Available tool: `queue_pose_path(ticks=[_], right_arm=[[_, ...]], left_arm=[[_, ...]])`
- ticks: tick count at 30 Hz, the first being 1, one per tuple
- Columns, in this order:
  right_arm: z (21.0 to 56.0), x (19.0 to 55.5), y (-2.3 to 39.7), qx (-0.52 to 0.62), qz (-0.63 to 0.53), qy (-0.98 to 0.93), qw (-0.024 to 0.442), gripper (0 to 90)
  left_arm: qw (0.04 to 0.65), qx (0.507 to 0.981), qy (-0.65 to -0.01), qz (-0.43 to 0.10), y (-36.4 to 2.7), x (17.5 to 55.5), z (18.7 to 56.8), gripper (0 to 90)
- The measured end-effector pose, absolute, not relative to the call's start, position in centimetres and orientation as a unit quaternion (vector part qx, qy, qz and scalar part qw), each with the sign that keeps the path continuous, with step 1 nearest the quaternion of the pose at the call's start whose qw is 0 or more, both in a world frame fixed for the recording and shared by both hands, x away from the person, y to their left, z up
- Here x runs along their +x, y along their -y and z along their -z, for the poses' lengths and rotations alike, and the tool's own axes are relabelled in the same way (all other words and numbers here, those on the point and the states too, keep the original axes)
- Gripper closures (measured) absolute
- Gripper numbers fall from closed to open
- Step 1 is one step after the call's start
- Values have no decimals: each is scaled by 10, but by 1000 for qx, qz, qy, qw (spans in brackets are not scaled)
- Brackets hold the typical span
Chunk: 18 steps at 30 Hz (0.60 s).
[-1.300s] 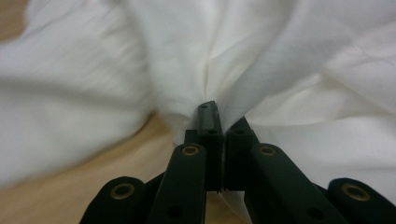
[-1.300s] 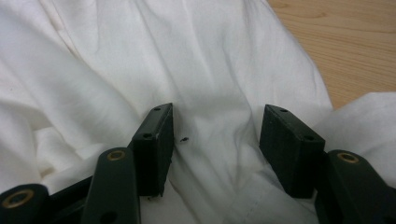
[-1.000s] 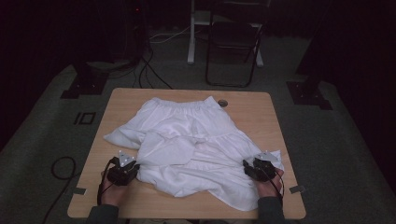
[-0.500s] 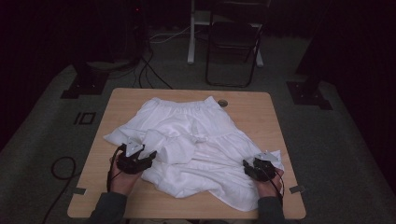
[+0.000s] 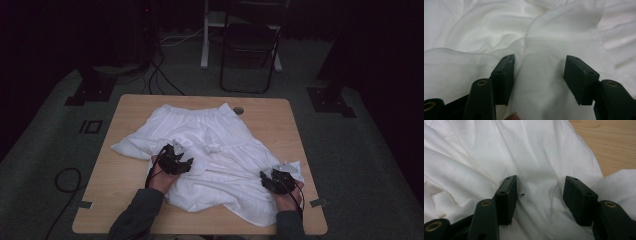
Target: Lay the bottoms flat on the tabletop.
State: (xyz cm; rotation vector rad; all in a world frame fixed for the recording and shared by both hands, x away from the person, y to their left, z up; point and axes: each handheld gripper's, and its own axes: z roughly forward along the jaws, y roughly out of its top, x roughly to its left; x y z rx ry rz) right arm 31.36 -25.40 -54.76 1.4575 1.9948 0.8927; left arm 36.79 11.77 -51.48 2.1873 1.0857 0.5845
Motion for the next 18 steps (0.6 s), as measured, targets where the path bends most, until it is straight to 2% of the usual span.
queue_pose_path(ticks=[2, 5, 7, 11, 18], right_arm=[[548, 314, 254, 537, -329, -734, 254, 444], [548, 314, 254, 537, -329, -734, 254, 444], [548, 314, 254, 537, -329, -734, 255, 444], [548, 313, 254, 535, -328, -735, 256, 443], [548, 313, 255, 538, -330, -734, 252, 443]], left_arm=[[295, 832, -415, -222, -118, 369, 520, 508], [280, 827, -431, -228, -125, 368, 523, 745], [280, 821, -439, -234, -132, 365, 522, 831], [276, 811, -453, -247, -156, 351, 519, 859], [254, 781, -509, -258, -221, 315, 526, 866]])
